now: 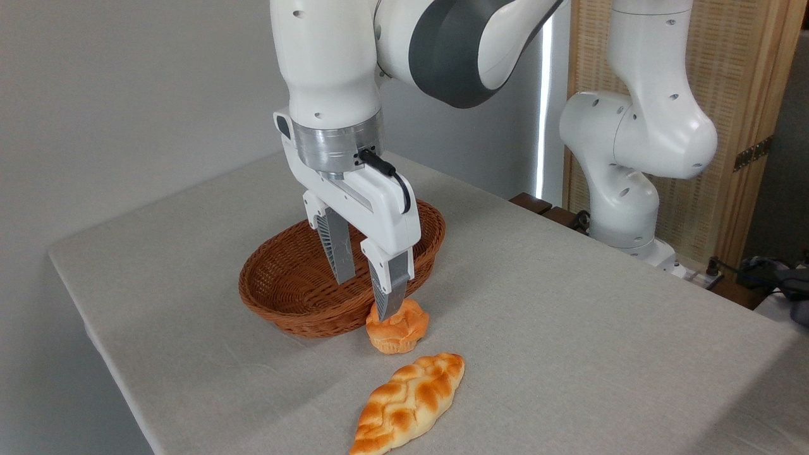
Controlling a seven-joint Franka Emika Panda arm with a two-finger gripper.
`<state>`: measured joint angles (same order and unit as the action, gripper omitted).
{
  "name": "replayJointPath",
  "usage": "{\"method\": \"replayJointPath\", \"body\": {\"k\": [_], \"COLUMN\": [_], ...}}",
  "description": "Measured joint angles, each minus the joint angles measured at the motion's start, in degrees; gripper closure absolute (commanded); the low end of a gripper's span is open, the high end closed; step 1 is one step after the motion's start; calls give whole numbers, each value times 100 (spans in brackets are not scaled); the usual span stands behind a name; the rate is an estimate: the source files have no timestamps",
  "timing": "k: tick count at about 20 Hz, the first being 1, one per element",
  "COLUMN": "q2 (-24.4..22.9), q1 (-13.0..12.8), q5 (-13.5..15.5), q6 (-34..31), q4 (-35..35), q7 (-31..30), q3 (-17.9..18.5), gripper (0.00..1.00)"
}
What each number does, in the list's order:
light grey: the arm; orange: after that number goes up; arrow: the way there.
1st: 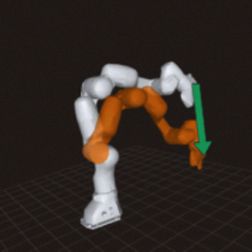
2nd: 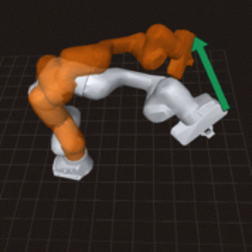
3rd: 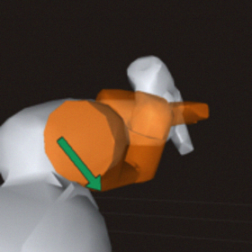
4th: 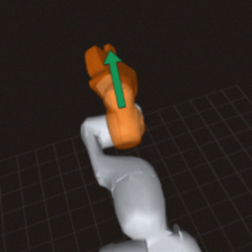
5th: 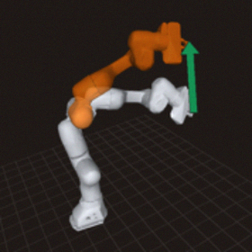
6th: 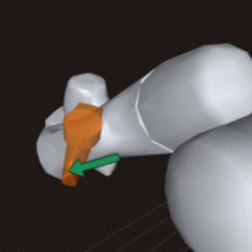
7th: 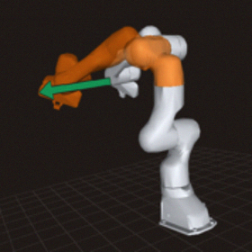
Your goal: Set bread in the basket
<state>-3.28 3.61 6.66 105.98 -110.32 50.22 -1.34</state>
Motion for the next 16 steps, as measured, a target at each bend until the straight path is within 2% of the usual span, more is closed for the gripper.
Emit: {"method": "replayJointPath", "body": {"k": [3, 5, 7, 13, 16], "q2": [1, 1, 1, 23, 21], "q1": [-1, -1, -8, -266, -270], "q5": [0, -1, -53, -630, -735], "q6": [0, 0, -3, -29, -30], "q4": [0, 0, 0, -129, -273], "q7": [121, 543, 1048, 3054, 3882], "q3": [0, 0, -1, -7, -6], "gripper": [0, 0, 0, 0, 0]}}
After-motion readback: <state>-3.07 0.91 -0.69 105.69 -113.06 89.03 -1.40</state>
